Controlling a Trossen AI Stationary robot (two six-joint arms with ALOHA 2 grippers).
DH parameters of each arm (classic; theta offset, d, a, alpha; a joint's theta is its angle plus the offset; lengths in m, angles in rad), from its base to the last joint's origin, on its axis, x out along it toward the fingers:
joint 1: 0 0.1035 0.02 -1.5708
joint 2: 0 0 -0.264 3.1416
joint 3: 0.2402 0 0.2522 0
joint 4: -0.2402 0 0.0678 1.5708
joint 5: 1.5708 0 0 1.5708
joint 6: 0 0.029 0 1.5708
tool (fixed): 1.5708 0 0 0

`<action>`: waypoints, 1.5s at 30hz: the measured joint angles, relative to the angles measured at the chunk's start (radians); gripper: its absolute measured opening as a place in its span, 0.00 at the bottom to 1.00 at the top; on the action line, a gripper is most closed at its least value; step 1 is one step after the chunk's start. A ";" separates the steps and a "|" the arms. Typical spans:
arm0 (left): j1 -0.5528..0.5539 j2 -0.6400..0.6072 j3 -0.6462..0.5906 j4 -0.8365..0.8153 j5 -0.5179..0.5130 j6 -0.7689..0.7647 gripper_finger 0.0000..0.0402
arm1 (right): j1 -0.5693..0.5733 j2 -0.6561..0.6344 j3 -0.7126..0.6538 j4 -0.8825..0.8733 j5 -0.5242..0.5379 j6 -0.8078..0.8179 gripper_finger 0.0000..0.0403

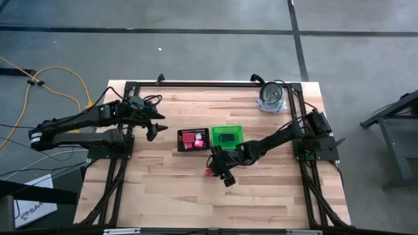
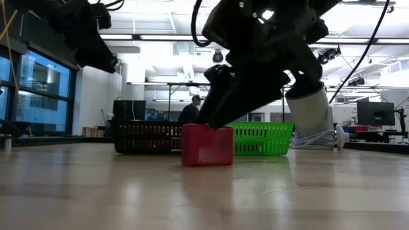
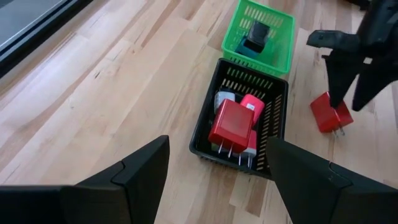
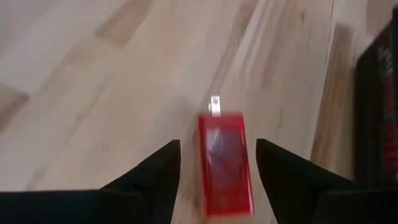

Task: Pick & Place Office items
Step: Put the red charger adapter into the black bin

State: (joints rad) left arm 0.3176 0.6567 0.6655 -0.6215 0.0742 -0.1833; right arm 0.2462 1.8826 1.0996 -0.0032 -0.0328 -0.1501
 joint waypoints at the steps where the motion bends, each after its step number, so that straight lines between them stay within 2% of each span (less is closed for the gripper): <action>1: 0.000 0.000 0.000 0.000 0.000 0.000 0.65 | 0.000 0.008 0.000 0.013 -0.003 0.000 0.49; 7: 0.000 0.000 0.000 0.000 0.000 0.000 0.65 | -0.007 0.058 0.004 0.048 -0.021 0.022 0.49; 21: 0.000 0.000 0.000 0.002 0.000 0.000 0.65 | -0.020 0.059 0.002 0.037 -0.019 0.030 0.48; 35: 0.000 0.000 0.000 0.002 0.000 0.000 0.65 | -0.020 0.059 0.002 0.037 -0.022 0.030 0.33; 45: 0.000 0.000 0.000 0.002 0.000 0.000 0.65 | -0.020 0.058 0.002 0.037 -0.022 0.030 0.31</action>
State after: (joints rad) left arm 0.3176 0.6567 0.6655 -0.6197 0.0742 -0.1833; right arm 0.2264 1.9404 1.1015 0.0338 -0.0544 -0.1199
